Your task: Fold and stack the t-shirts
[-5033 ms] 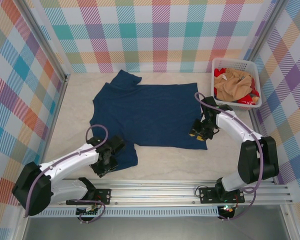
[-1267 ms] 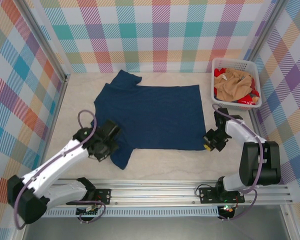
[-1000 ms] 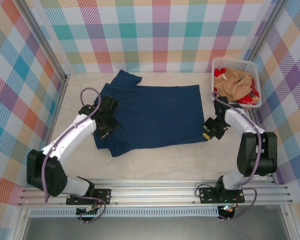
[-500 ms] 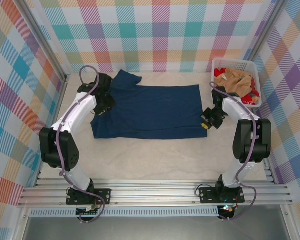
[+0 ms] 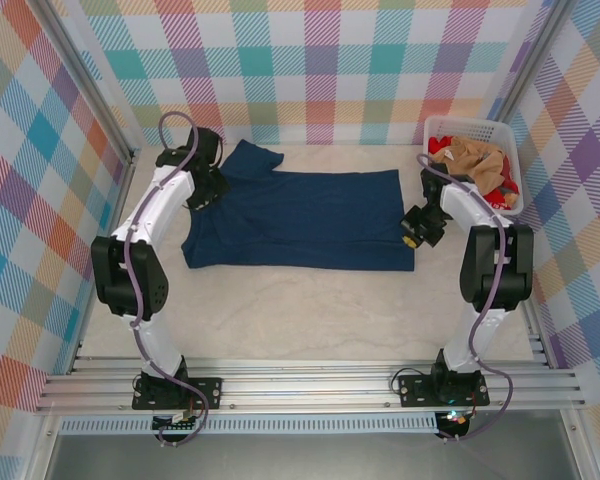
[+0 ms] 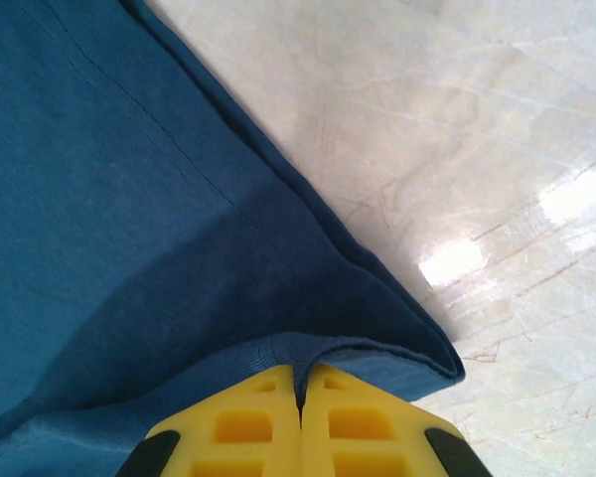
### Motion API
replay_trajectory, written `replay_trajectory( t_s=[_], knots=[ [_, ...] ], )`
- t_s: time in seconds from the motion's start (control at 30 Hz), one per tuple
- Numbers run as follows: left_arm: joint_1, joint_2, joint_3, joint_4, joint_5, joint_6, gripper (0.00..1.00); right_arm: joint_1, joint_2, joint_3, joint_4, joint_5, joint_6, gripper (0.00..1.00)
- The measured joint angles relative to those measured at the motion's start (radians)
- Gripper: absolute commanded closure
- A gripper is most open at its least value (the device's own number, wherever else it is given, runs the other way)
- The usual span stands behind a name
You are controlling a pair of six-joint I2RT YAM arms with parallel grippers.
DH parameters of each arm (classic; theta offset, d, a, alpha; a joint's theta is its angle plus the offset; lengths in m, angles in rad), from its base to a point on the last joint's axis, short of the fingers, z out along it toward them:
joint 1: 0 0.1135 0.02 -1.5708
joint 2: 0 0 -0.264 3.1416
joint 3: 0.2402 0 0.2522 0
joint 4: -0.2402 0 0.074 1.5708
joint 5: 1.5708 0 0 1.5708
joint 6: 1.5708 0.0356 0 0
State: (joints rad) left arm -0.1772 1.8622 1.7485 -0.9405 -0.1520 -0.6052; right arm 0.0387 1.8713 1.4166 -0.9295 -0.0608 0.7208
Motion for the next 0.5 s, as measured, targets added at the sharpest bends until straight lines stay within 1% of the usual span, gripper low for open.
replay_trajectory(
  t_s=[0.5],
  knots=[
    [0.029, 0.102, 0.119, -0.005, -0.048, 0.031, 1.0, 0.0, 0.086, 0.13, -0.008, 0.002, -0.001, 1.0]
  ],
)
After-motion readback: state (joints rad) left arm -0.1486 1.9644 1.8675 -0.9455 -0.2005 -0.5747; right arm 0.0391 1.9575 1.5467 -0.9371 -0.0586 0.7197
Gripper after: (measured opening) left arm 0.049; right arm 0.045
